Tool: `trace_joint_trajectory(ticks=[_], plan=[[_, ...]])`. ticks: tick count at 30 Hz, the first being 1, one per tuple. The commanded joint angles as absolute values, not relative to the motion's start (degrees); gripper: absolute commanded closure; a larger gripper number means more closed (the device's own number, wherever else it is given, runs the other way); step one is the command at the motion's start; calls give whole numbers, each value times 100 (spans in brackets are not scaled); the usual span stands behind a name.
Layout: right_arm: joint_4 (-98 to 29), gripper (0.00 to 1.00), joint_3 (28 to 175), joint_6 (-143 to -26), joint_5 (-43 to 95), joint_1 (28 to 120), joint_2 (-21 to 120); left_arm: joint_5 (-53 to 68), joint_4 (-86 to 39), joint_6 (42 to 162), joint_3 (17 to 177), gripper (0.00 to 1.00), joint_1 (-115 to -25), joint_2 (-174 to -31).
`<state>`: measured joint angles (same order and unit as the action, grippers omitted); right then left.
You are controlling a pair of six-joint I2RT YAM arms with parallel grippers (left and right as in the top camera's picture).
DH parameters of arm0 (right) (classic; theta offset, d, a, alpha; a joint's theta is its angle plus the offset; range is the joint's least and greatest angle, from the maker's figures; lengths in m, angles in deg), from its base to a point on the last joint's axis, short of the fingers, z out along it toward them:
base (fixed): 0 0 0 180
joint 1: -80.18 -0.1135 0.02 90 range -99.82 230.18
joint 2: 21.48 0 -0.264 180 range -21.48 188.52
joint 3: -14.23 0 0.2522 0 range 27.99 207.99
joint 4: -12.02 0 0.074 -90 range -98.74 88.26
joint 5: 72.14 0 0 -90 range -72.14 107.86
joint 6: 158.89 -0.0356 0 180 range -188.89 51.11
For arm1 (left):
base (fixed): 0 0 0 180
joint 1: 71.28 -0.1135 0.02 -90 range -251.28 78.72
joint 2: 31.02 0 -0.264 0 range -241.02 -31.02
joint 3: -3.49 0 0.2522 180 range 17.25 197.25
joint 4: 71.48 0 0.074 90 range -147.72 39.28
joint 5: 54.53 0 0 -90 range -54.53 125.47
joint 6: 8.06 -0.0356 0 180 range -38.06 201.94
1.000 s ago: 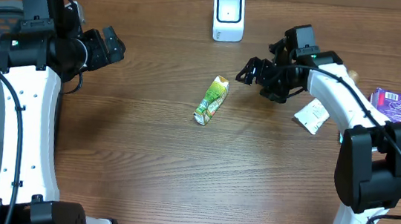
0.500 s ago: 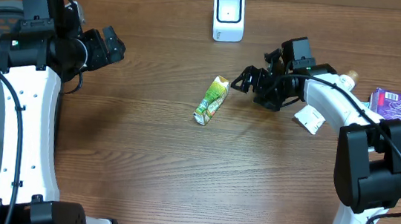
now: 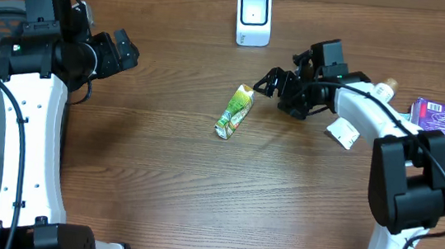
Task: Scan the item barcode
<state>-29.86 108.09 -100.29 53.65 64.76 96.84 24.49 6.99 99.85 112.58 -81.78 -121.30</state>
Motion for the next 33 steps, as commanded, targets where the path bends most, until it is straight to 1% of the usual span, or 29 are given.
trace_joint_trajectory(ticks=[1, 4, 9, 12, 16, 17, 20, 22, 25, 27, 30, 31, 32, 33], plan=[[-2871, 8, 10783, -10482, 5389, 6279, 9914, 2392, 679, 10037, 11304, 0, -8148, -12176], [-2746, 11, 10783, -10831, 5192, 6120, 9947, 2392, 679, 10037, 11304, 0, -8148, -12176], [-2724, 12, 10783, -11393, 4372, 5816, 9953, 2392, 679, 10037, 11304, 1, -8148, -12176], [-2669, 12, 10783, -11539, 3957, 5654, 9953, 2392, 682, 10037, 11304, 1, -8148, -12176], [-2573, 21, 10783, -11590, 3566, 5473, 9953, 2392, 682, 10037, 11304, 0, -8148, -12176], [-2565, 24, 10780, -11647, 3478, 5440, 9953, 2392, 679, 10037, 11304, 0, -8148, -12176], [-2501, 38, 10783, -11697, 3328, 5361, 9997, 2392, 682, 10037, 11304, 1, -8148, -12176], [-2446, 44, 10783, -11695, 3328, 5324, 10069, 2392, 679, 10037, 11304, 1, -8148, -12176], [-2416, 60, 10780, -11690, 3332, 5289, 10176, 2392, 679, 10037, 11304, 0, -8148, -12176], [-2418, 66, 10783, -11684, 3332, 5280, 10198, 2392, 682, 10037, 11304, 0, -8148, -12176], [-2403, 80, 10783, -11570, 3356, 5280, 10198, 2392, 679, 10037, 11304, 0, -8148, -12176], [-2379, 86, 10783, -11467, 3419, 5280, 10198, 2392, 682, 10037, 11304, 0, -8148, -12176], [-2344, 90, 10783, -11338, 3507, 5280, 10198, 2392, 682, 10037, 11304, 0, -8148, -12176], [-2322, 92, 10783, -11253, 3564, 5280, 10198, 2392, 679, 10037, 11304, 0, -8148, -12176]])
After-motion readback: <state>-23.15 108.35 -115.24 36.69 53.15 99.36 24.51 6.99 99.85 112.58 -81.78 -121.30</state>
